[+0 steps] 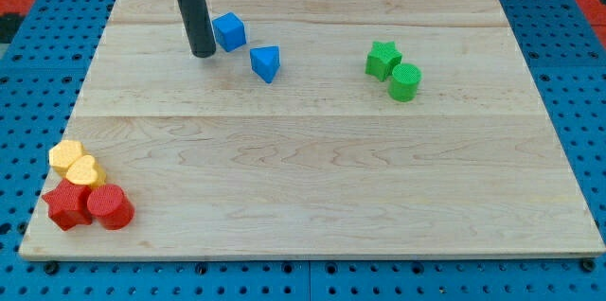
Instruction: Move the blue cube to the top left of the board
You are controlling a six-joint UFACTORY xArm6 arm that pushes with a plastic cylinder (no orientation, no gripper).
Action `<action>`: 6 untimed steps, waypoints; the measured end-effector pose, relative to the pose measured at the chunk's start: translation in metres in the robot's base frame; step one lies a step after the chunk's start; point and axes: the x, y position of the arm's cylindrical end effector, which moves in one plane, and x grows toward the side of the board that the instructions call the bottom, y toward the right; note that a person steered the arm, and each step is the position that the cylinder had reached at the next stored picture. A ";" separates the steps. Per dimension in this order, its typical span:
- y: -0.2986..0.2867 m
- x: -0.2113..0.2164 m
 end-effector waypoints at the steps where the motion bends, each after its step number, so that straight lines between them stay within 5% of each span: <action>1: 0.025 0.000; 4: -0.030 -0.058; 6: 0.055 -0.042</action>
